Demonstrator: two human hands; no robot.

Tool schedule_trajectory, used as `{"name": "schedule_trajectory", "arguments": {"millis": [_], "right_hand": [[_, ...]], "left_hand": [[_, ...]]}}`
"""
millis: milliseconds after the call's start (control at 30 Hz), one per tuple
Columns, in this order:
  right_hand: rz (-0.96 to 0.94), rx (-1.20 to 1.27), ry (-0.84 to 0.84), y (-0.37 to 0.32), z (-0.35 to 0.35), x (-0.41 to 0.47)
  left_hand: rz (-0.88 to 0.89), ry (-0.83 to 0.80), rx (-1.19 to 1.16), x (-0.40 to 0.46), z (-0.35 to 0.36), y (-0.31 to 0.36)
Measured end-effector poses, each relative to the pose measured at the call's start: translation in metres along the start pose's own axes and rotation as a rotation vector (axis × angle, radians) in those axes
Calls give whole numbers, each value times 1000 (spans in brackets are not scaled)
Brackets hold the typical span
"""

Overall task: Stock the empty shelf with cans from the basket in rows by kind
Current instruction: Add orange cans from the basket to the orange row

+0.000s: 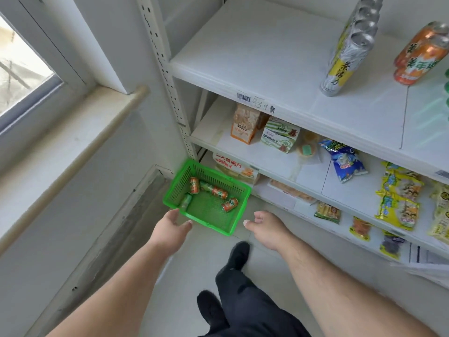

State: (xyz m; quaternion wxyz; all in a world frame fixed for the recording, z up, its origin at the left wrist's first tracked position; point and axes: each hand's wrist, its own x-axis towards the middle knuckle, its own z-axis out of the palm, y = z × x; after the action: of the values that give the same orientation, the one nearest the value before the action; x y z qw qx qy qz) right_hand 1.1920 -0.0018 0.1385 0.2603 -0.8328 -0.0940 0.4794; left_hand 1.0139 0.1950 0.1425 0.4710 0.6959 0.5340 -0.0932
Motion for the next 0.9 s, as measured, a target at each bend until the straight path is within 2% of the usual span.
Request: {"name": "schedule_trajectory", "arguments": {"millis": [367,533,733,900], "right_hand": [[233,212,14,-15,41,167],[343,441,48,-7,68,227],[421,550,159,6,111,320],[502,582,227,44,168,423]], "left_hand": [[-92,-30,36,136,4,21],[-139,-37,31,217,19,12],[-117,-38,96,328,62,-30],[-100,-30,193,419,113,-88]]}}
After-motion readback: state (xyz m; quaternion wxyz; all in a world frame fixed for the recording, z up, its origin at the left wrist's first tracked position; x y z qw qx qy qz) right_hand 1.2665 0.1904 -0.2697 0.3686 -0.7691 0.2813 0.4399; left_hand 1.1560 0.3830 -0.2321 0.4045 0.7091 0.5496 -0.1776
